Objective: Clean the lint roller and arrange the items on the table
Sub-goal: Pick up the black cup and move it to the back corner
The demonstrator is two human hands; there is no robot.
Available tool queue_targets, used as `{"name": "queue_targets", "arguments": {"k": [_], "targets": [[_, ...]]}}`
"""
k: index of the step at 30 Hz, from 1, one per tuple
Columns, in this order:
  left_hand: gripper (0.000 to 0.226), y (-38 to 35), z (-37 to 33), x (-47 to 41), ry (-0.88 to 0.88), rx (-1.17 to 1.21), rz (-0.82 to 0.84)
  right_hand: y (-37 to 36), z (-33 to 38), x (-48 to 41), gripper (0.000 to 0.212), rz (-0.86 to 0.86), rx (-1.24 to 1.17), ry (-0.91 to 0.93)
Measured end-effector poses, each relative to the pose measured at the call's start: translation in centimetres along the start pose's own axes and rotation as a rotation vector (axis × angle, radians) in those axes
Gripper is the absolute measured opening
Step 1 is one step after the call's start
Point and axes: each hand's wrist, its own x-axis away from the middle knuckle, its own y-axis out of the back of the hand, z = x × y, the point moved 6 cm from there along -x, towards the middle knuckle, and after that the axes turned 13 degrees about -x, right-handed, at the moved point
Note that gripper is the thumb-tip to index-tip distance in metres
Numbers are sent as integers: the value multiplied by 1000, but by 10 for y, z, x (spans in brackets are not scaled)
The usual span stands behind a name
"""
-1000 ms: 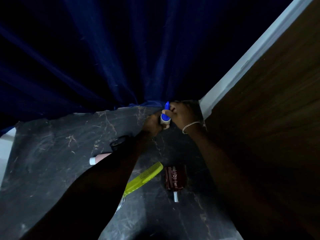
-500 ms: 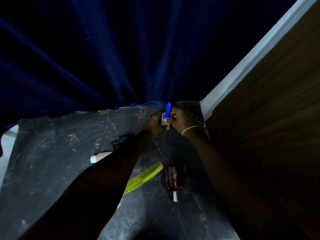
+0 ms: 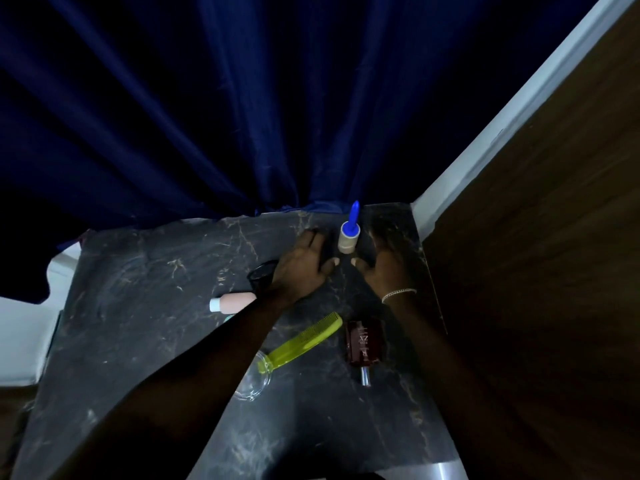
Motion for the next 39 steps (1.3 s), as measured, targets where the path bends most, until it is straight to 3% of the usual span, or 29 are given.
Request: {"name": "queue_targets", "arguments": {"k": [4, 10, 20, 29, 35, 39], "targets": [[70, 16, 3, 41, -62, -93, -128, -12, 2, 35, 79, -9, -26, -28], [68, 31, 25, 104, -35, -78, -187, -39, 19, 79, 76, 40, -58, 3], [65, 30, 101, 145, 200, -56, -57, -107, 74, 77, 72, 219, -33, -26], [50, 10, 114, 113, 631, 378, 66, -148, 75, 41, 48, 351, -199, -258], [48, -7, 117, 100, 796, 444, 141, -162, 60, 30, 69, 445, -229, -384], [48, -11, 118, 96, 822, 500, 137, -165, 54, 29, 68, 413, -292, -395]]}}
